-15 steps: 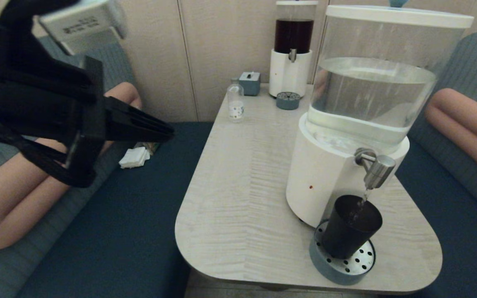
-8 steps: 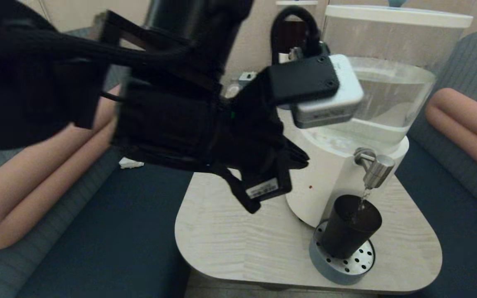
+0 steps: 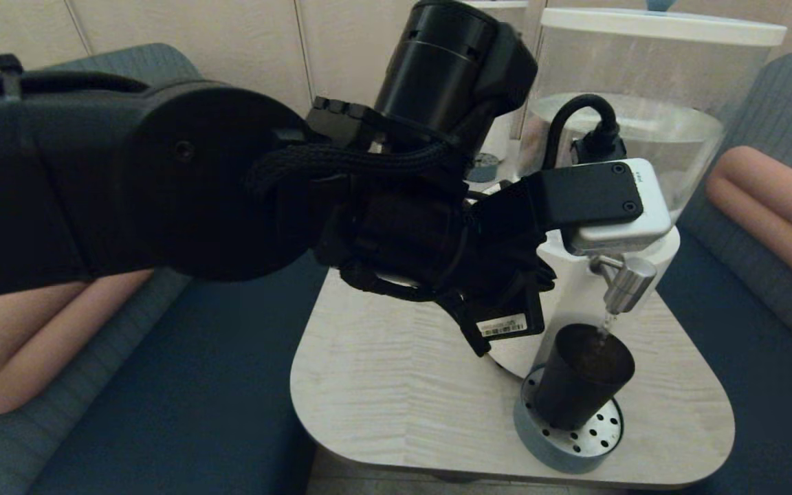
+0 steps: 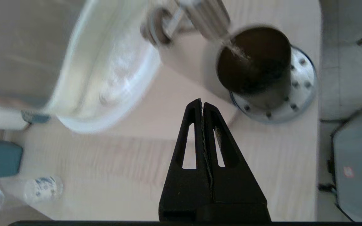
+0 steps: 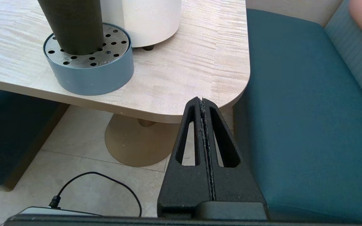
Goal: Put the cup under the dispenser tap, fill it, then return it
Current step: Turn off the faucet
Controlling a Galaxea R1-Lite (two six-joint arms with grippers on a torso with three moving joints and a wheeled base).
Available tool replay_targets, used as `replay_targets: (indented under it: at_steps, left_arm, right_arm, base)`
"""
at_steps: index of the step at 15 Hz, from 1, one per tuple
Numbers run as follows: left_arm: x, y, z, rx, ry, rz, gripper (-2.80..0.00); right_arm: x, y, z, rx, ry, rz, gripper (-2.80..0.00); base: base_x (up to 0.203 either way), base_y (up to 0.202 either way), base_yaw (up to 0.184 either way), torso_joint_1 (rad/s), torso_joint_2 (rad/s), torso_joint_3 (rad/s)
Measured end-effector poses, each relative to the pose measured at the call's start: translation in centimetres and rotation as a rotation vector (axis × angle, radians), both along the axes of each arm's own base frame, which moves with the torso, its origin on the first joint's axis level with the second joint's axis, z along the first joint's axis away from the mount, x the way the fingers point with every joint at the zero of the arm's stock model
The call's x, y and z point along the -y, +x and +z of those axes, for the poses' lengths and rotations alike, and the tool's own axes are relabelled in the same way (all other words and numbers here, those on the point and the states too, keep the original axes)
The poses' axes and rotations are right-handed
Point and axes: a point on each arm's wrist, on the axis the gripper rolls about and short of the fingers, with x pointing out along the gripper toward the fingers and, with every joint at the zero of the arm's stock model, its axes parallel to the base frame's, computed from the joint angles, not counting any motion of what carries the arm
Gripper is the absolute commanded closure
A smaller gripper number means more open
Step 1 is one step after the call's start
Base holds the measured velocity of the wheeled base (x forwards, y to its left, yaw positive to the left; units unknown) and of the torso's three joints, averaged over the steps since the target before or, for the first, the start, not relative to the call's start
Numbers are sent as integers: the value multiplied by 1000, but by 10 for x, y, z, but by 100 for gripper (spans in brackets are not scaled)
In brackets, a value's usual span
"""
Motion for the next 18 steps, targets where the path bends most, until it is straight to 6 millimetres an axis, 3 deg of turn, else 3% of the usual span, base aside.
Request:
replay_targets:
  at_steps: [9, 18]
  left_arm:
    - [29, 16, -11, 48, -63, -23, 0]
    - [38, 21, -14, 71, -89, -30, 0]
  right_arm:
    - [0, 0, 0, 0, 0, 0, 0]
    - [0, 0, 0, 0, 0, 0, 0]
  base:
    - [0, 0, 0, 0, 0, 0]
    - [0, 0, 0, 0, 0, 0]
